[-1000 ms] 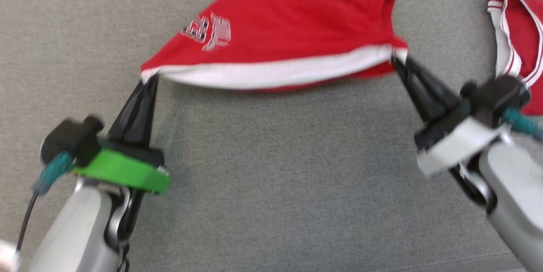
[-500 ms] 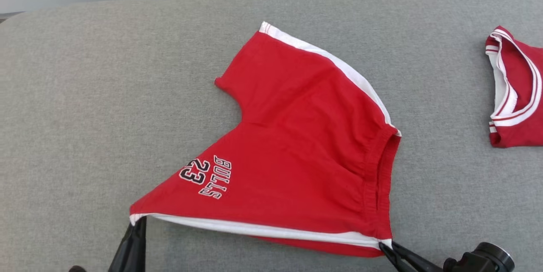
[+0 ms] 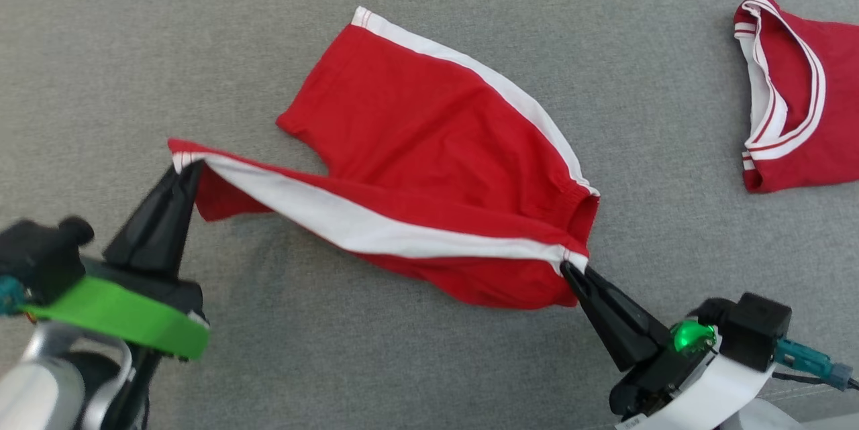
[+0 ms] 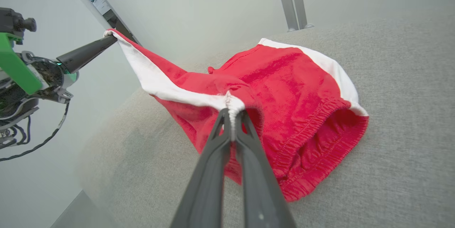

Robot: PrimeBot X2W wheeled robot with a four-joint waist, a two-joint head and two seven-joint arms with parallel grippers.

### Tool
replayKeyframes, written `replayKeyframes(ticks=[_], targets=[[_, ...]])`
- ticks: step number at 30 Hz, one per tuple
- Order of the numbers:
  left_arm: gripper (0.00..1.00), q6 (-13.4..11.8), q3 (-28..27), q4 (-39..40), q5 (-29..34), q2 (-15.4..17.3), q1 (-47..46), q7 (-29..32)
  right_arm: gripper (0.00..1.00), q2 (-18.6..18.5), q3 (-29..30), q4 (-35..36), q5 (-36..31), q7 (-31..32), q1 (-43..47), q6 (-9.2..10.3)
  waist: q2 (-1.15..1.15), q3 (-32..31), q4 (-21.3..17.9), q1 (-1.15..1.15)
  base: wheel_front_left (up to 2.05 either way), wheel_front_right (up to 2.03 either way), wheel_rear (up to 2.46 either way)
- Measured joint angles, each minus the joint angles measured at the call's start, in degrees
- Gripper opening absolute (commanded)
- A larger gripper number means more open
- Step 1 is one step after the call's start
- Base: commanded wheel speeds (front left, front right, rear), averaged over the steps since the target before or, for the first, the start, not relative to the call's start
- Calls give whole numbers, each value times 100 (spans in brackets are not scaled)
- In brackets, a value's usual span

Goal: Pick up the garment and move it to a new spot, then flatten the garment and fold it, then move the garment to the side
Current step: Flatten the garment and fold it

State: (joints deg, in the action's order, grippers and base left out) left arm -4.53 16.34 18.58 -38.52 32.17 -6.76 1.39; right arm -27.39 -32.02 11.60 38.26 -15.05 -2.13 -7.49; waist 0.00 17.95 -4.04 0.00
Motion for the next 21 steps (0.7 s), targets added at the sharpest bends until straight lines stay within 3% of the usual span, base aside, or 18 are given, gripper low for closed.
replayKeyframes(ticks=[5,12,21], targets=[[0,268,52,-407,19,414,-1751,1117,0,448,-261,-240,617,0,-688,0,0,323,-343,0,0,0,0],[0,639,541,-1404,-64,485,-3350,2498,0,1198,-537,-866,1194,0,-1440,0,0,651,-952,0,0,0,0],[0,758,875,-2347,71,341,-4156,2942,0,1544,-398,-1058,1454,0,-1635,0,0,903,-1617,0,0,0,0]])
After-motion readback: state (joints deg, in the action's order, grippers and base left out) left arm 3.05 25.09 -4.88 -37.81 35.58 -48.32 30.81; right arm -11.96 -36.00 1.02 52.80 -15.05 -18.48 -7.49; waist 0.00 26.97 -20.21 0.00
